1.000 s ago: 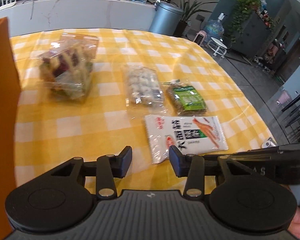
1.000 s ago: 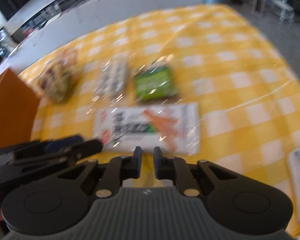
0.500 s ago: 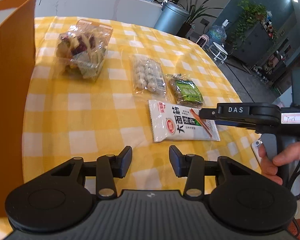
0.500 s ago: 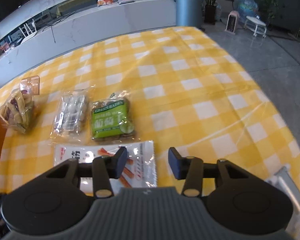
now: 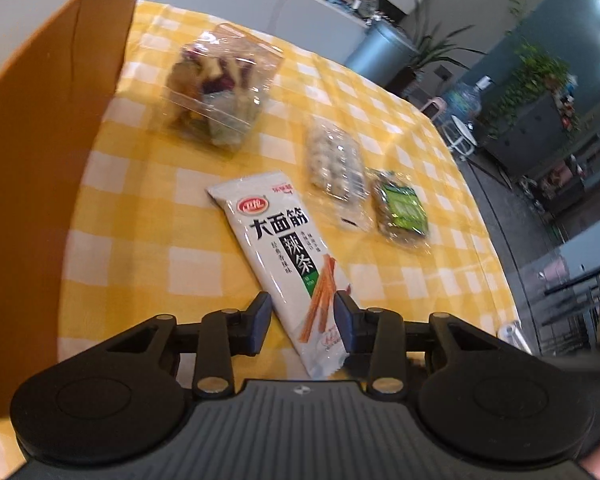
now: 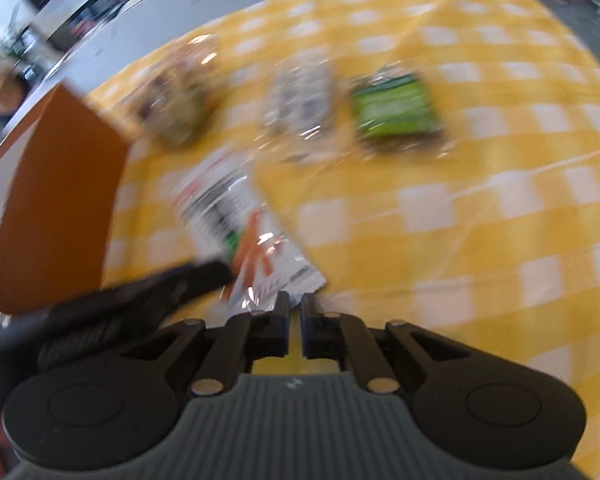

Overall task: Organize snacks
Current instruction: 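Reach the left tool to the white spicy-strip bag and grasp it, then lift the spicy-strip bag with the left tool while the right tool grasps the green raisin pack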

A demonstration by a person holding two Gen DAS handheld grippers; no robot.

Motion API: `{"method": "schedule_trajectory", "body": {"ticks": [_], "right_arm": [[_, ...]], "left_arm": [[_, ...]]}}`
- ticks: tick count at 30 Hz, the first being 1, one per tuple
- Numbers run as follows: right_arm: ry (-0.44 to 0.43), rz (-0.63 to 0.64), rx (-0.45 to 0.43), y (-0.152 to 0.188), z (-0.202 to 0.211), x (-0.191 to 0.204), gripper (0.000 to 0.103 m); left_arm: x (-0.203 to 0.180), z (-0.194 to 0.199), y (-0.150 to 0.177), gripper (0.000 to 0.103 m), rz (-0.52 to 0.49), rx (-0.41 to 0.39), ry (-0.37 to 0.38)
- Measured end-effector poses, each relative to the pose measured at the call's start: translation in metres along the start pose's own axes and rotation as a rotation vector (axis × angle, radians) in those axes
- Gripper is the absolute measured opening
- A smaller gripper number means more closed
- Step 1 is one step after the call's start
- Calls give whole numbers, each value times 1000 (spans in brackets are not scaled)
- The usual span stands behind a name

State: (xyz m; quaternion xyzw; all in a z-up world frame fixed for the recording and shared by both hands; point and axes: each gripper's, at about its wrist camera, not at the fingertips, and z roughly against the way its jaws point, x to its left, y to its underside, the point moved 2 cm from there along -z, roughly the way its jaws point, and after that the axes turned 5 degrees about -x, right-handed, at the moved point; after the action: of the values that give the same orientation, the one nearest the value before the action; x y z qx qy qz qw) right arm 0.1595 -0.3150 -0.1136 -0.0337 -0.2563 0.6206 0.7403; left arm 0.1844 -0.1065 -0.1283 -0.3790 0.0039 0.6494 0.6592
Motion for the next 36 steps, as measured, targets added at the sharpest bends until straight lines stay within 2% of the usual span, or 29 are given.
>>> {"method": "schedule_trajectory", "body": {"ticks": [1, 2, 3, 4, 6, 8, 10, 13, 16, 23, 27, 31, 36], "right_arm": [[-29, -2, 8, 2, 0, 3, 1], [-22, 11, -5, 2, 3, 5, 2], [16, 42, -39, 0, 7, 7, 3], [66, 71, -85, -2, 11, 7, 6], [144, 94, -153, -9, 17, 2, 7], [163, 119, -182, -15, 12, -6, 7], [142, 140, -200, -21, 3, -11, 7], [115, 180, -180, -16, -4, -8, 5], [68, 221, -185, -15, -6, 2, 5], [-17, 244, -127, -7, -11, 16, 4], [-56, 232, -109, -5, -14, 19, 4], [-64, 222, -105, -5, -13, 17, 4], [-36, 197, -107, -8, -9, 10, 5]], "left_arm": [[-1, 0, -2, 44, 5, 4, -18], [-3, -1, -5, 45, 8, 7, -38], [-5, -2, -7, 51, 11, 10, -60], [-7, -4, -9, 52, 19, 15, -80], [-11, -8, -13, 62, 56, 21, -100], [-15, -13, -18, 66, 82, 27, -123], [-19, -19, -22, 67, 84, 37, -149], [-26, -25, -26, 69, 73, 55, -193], [-35, -30, -28, 69, 27, 66, -242], [-46, -39, -27, 69, -92, 61, -353], [-52, -44, -25, 74, -139, 57, -395], [-55, -46, -24, 78, -169, 68, -403], [-65, -51, -14, 80, -287, 56, -439]]}}
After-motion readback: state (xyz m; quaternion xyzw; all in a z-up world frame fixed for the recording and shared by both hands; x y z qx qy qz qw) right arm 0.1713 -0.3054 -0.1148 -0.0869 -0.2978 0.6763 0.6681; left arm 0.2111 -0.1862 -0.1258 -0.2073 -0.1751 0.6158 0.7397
